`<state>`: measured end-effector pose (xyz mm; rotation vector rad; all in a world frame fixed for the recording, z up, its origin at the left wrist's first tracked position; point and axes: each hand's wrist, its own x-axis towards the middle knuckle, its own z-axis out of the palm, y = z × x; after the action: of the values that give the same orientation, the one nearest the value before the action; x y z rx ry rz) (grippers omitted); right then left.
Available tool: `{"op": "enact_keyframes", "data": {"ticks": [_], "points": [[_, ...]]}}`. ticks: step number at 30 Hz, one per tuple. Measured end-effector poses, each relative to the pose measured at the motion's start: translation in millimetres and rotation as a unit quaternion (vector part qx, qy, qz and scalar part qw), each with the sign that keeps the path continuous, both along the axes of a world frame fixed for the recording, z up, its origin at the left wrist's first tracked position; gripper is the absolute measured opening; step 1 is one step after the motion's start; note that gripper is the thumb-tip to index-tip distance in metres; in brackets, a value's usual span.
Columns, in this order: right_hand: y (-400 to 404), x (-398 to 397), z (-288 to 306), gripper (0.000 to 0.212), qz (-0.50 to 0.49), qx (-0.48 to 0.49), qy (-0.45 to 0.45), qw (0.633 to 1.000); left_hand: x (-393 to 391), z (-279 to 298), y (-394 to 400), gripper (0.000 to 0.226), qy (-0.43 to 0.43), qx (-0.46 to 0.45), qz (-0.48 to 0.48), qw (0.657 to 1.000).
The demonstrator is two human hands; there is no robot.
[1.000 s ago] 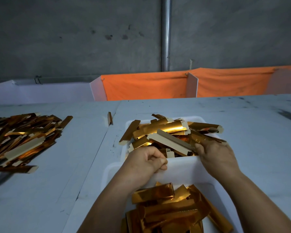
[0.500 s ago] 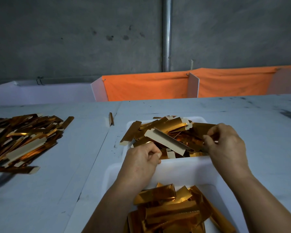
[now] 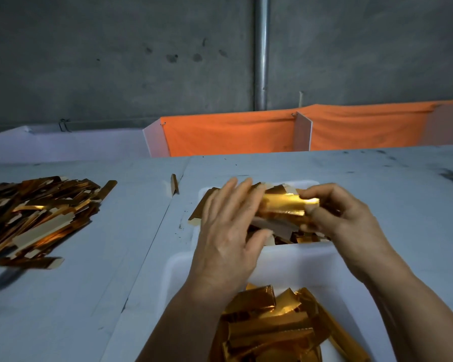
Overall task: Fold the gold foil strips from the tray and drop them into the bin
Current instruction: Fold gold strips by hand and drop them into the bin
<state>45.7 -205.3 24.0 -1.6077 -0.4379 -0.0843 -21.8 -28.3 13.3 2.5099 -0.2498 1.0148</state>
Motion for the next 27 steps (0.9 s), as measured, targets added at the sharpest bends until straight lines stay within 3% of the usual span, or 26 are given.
{"op": "enact_keyframes", "data": {"ticks": [4,9,17,22,25,27], "points": [[0.0,-3.9,0.4,0.028,0.155,-0.035,0.038,0.987,-1.5,-1.0,-3.7,0.058,0.082,0.058,-0.033,0.994],[-2.4,-2.5,2.5,0.027,0.221,0.042,0.130,0.966,-5.1,-4.4,-3.1,0.059,0.167,-0.058,-0.069,0.982],[-2.6,-3.7,3.9,0.021,0.268,0.084,0.193,0.940,-8.1,-0.7,-4.3,0.039,0.170,-0.169,-0.140,0.961],[-6.9,-0.6,2.7,0.018,0.257,0.025,0.217,0.941,-7.9,-4.3,-2.1,0.026,0.330,-0.268,-0.202,0.883],[-10.1,1.4,1.0,0.019,0.257,-0.017,0.257,0.931,-8.5,-3.4,-1.4,0.016,0.388,-0.279,-0.227,0.848],[-11.8,2.8,0.3,0.025,0.254,-0.021,0.279,0.926,-8.1,-3.3,-0.2,0.022,0.417,-0.304,-0.241,0.822]]}}
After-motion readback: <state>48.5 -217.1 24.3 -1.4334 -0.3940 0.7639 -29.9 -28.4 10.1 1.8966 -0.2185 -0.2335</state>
